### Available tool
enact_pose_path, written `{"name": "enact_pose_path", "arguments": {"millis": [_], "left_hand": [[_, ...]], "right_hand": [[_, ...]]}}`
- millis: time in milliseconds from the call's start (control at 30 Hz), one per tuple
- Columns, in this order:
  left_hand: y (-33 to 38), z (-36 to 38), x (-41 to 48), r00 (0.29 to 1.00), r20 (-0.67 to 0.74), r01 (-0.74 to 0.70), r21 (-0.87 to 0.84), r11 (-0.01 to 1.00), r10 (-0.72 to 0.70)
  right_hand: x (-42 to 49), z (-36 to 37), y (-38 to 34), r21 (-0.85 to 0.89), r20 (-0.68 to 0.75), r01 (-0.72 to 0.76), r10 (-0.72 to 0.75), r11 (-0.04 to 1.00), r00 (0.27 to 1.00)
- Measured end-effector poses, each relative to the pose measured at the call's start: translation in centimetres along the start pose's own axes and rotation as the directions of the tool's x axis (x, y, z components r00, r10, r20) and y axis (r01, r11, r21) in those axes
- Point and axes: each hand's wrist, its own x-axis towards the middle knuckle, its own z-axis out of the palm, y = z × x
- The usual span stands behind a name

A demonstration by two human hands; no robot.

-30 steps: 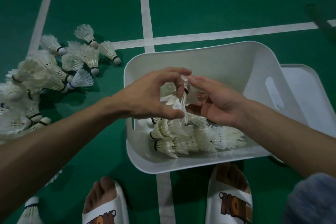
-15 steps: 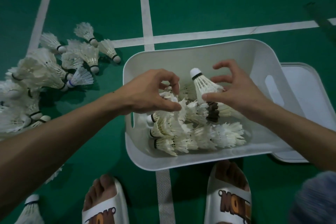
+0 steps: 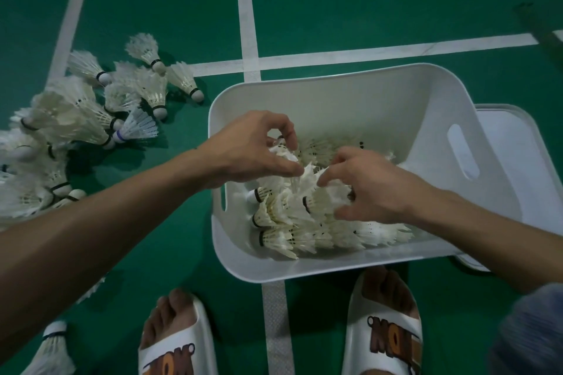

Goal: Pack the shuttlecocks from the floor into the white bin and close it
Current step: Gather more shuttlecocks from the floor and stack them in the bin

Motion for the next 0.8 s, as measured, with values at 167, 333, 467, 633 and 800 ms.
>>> {"name": "enact_pose_path", "arguments": {"millis": [167,333,467,633,800], "left_hand": [[0.0,0.1,-0.2,0.998,0.049,-0.027,-0.015,1.0,0.028],[0.2,0.1,-0.2,0.996,0.074,-0.051,0.006,0.999,0.05],[0.3,0.2,-0.1,0.992,0.112,-0.06,0.056,0.997,0.053],[0.6,0.4,0.1,0.996,0.087,-0.002,0.015,1.0,0.0],[1.3,0.7,0.6,0.996,0.082,0.043,-0.115,0.992,-0.034]], "right_hand": [[1.2,1.7,-1.1,0.061,0.037,-0.017,0.015,0.998,0.999],[1.3,1.6,-0.5,0.115,0.064,-0.077,0.07,0.99,0.995],[1.2,1.7,-0.5,0.191,0.053,-0.07,0.061,0.979,0.997],[0.6,-0.1,-0.3,0.175,-0.065,-0.067,0.08,0.982,0.995],[0.0,-1.4,-1.1,0.319,-0.341,0.162,-0.047,0.934,0.939]]}}
